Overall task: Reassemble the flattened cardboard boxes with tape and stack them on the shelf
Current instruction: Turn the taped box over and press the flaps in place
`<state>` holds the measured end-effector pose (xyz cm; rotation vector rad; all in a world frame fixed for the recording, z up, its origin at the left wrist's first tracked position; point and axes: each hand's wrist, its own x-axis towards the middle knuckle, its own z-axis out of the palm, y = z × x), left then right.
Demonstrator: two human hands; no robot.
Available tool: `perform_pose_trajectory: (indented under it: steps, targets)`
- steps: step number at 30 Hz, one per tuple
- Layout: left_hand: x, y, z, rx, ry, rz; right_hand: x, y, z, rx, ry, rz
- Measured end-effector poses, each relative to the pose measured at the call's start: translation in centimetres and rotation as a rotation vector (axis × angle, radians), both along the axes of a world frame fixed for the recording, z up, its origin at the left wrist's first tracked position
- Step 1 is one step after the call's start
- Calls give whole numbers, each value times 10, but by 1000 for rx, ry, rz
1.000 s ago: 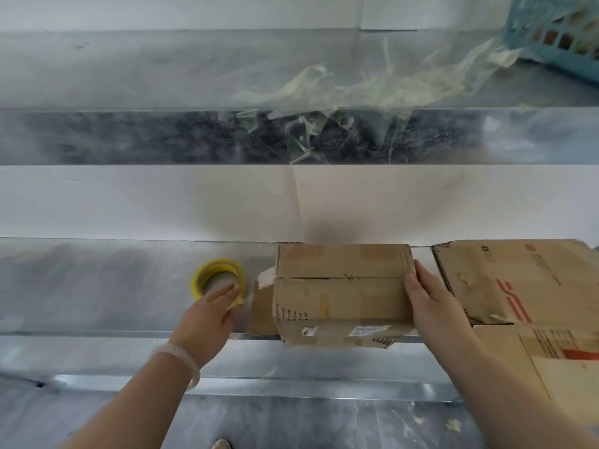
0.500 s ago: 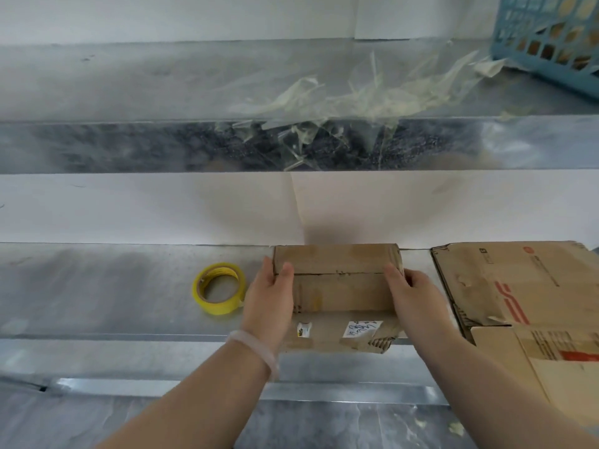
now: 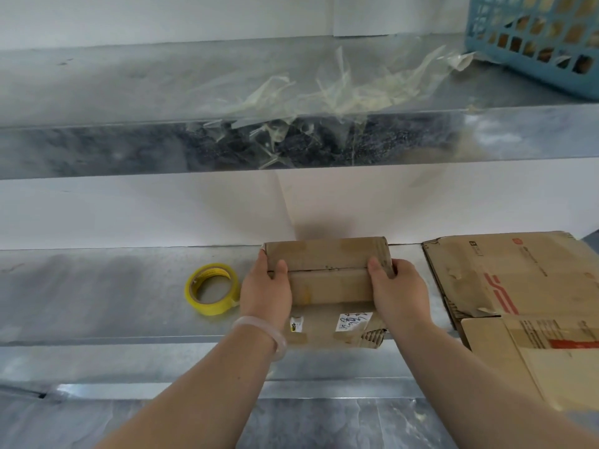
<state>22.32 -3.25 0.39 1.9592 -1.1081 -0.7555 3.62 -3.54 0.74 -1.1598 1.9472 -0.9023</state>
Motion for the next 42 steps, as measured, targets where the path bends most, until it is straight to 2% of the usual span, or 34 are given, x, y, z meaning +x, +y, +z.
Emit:
perform_pose_trajectory:
  steps: [5, 7, 8, 10, 12, 13, 14, 16, 20, 26, 32, 37, 42]
  targets:
    - [20, 9, -11, -90, 280, -125, -10, 3, 3, -19, 17, 103]
    - [26, 14, -11, -102, 287, -225, -15, 6, 3, -17, 81, 181]
    - [28, 15, -11, -132, 185, -266, -17, 7, 3, -28, 128, 223]
    - [32, 14, -8, -288, -247, -338, -19, 8, 2, -167, 293, 295]
    - [33, 11, -5, -460, -701, -599, -17, 8, 4, -500, 522, 469]
    - [33, 10, -3, -475, -832, -755, -16, 8, 1, -636, 626, 587]
    - [32, 11, -2, -448, -908, -861, -14, 9, -2, -680, 722, 701]
    - [32, 13, -1, -358, -987, -930, -12, 13, -9, -574, 879, 841]
    - [29, 16, 0, -222, -1038, -863, -10, 19, -9, -397, 1000, 812]
    - [19, 20, 6, -48, -973, -669, 0, 25, -7, -244, 913, 674]
    - [12, 20, 8, 57, -730, -531, 7, 25, 2, -101, 691, 492]
    - [12, 15, 18, 162, -489, -515, -5, 15, 15, 51, 357, 439]
    - [16, 20, 18, 123, -396, -511, -22, 22, 7, 134, -68, 280]
